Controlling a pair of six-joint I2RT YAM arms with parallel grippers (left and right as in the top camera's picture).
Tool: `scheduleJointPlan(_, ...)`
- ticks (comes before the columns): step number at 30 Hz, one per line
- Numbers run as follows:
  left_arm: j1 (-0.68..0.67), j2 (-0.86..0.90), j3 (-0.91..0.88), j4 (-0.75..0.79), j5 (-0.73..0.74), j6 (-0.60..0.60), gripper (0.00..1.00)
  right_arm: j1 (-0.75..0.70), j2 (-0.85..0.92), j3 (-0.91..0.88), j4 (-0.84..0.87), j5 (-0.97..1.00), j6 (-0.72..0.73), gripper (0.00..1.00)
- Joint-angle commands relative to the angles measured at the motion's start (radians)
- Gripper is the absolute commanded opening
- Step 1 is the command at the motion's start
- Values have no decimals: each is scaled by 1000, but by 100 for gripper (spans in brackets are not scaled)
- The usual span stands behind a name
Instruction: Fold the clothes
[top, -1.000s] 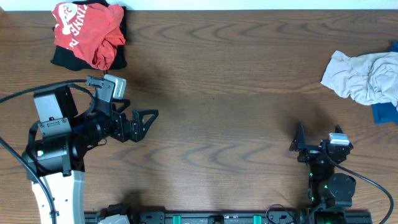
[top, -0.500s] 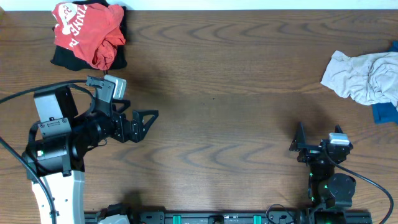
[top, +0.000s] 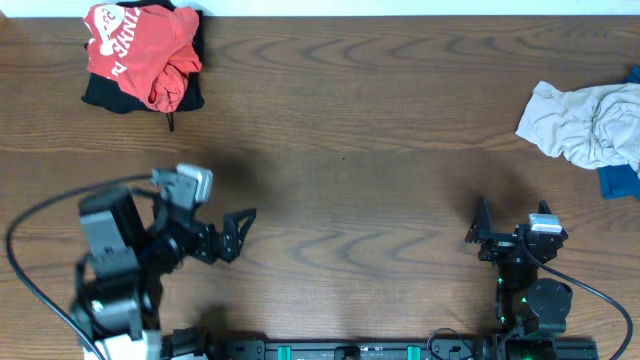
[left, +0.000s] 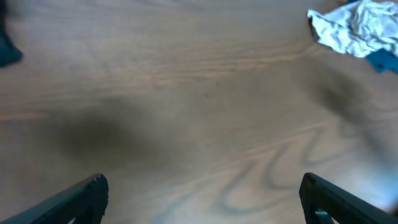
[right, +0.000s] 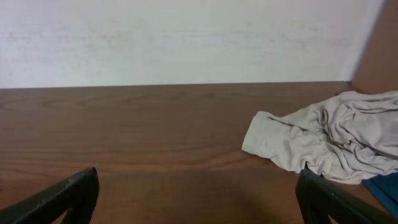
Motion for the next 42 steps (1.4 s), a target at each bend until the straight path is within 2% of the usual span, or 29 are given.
scheduleJointPlan(1, -14, -109, -154, 118, -22, -16, 98, -7, -6, -2, -5, 6, -12, 99)
scheduleJointPlan(6, -65, -251, -343, 284, -160, -232, 98, -7, -6, -2, -5, 6, -12, 99)
scheduleJointPlan(14, -139, -404, -462, 296, -450, -461, 98, -7, -6, -2, -5, 6, -12, 99)
scheduleJointPlan(19, -138, -482, -522, 309, -481, -462, 98, -7, -6, -2, -5, 6, -12, 99)
scheduleJointPlan(25, -138, -557, -611, 414, -480, -462, 98, -7, -6, -2, -5, 6, -12, 99)
scheduleJointPlan(42, -139, -704, -637, 410, -480, -462, 98, -7, -6, -2, -5, 6, -12, 99)
